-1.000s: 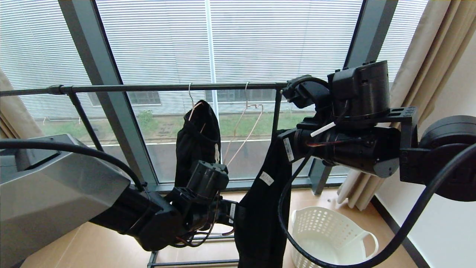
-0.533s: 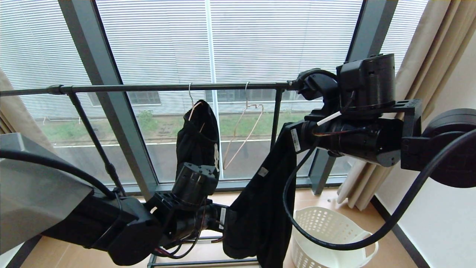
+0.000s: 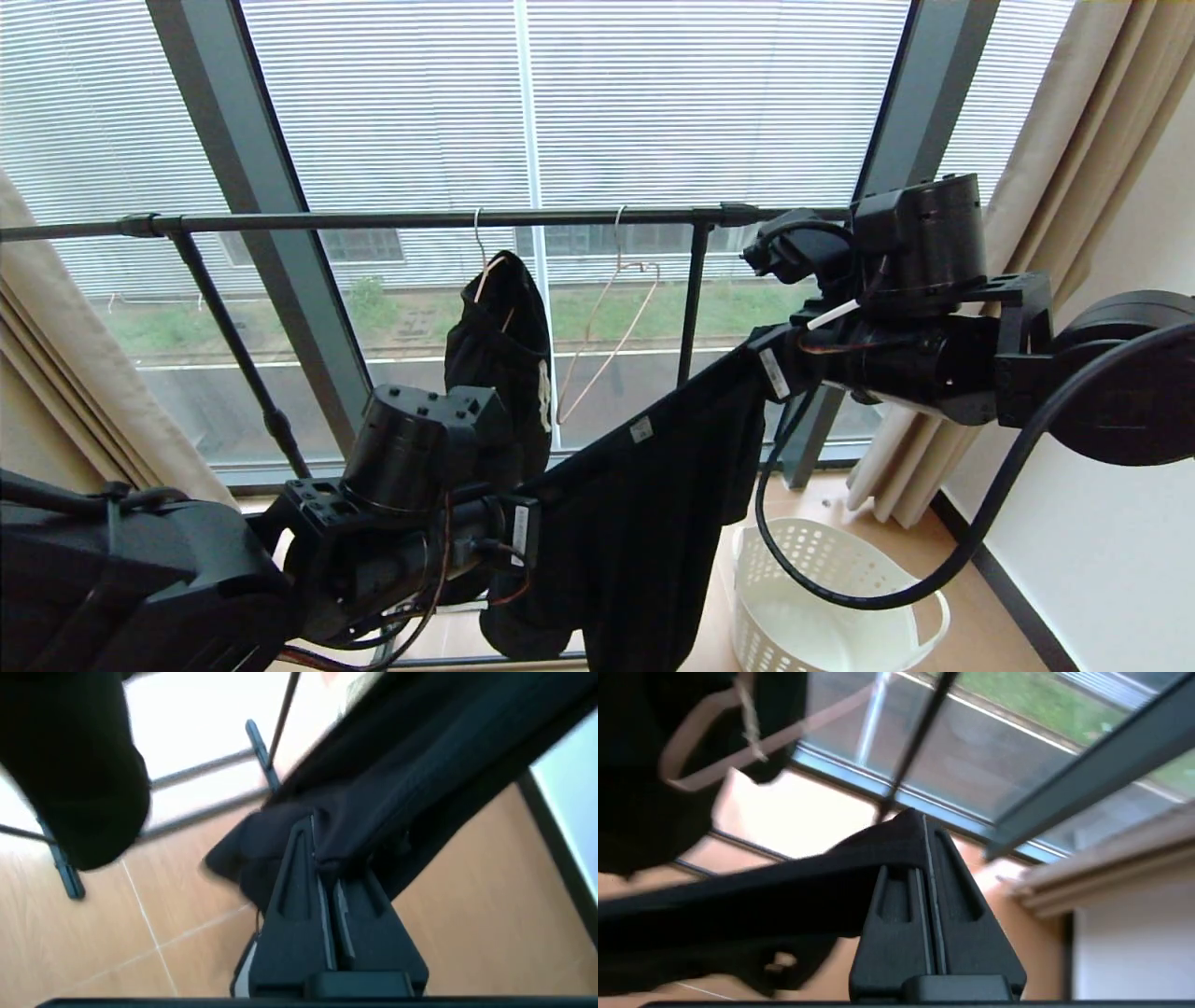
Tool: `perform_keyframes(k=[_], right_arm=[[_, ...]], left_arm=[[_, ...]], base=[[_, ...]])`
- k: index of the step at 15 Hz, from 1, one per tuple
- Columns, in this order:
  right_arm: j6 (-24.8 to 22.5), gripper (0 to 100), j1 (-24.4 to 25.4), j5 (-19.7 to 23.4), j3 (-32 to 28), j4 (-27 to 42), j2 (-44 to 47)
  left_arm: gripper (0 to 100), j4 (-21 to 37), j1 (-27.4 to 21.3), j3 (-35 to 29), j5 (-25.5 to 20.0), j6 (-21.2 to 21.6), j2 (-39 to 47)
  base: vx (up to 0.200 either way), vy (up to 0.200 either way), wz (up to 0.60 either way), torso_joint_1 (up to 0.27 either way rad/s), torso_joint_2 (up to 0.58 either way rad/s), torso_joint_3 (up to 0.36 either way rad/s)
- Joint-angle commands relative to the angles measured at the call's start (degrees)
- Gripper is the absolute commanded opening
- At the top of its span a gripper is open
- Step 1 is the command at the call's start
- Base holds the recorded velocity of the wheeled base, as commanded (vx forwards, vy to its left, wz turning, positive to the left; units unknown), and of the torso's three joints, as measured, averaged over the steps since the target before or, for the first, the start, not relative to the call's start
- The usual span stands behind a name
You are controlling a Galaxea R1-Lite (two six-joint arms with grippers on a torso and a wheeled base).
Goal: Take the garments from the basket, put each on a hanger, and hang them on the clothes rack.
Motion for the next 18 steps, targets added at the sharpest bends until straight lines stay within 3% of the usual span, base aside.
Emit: perform_keyframes(k=[1, 6, 8, 9, 10, 11, 15, 18], right_arm=[[-2.35, 0, -0.23, -0.10, 3.77, -0.04, -1.97], [-4.37, 0, 0.83, 0.16, 6.76, 0.05, -4.78], [-4.28, 0, 1.79, 0.34, 7.02, -0.04, -4.69], [-4.28, 0, 1.79, 0.34, 6.94, -0.04, -4.60], [-4.11, 0, 1.88, 0.51, 6.85, -0.13, -4.60], [-4.11, 0, 1.97, 0.60, 6.76, -0.22, -4.52], [-4.02, 0, 1.97, 0.60, 6.94, -0.57, -4.25], [-3.93, 0, 2.06, 0.43, 10.10, -4.79, -6.89]], left_arm=[[0, 0.06, 1.71, -0.43, 0.08, 1.48, -4.61], [0, 3.31, 3.82, -7.28, 0.08, 5.52, -5.75], [0, 15.09, 3.74, -15.45, -0.01, 5.96, -5.67], [0, 16.14, 3.74, -16.07, -0.01, 5.96, -5.67], [0, 27.30, 3.56, -23.01, -0.01, 5.87, -5.67], [0, 30.11, 3.47, -25.12, -0.09, 5.96, -5.58], [0, 32.14, 3.03, -25.30, -0.36, 6.05, -5.58], [0, 38.55, 2.42, -25.12, -0.45, 6.93, -8.74]], base=[[0.000, 0.000, 0.00, 0.000, 0.00, 0.000], [0.000, 0.000, 0.00, 0.000, 0.00, 0.000], [0.000, 0.000, 0.00, 0.000, 0.00, 0.000], [0.000, 0.000, 0.00, 0.000, 0.00, 0.000], [0.000, 0.000, 0.00, 0.000, 0.00, 0.000], [0.000, 0.000, 0.00, 0.000, 0.00, 0.000], [0.000, 0.000, 0.00, 0.000, 0.00, 0.000], [0.000, 0.000, 0.00, 0.000, 0.00, 0.000]])
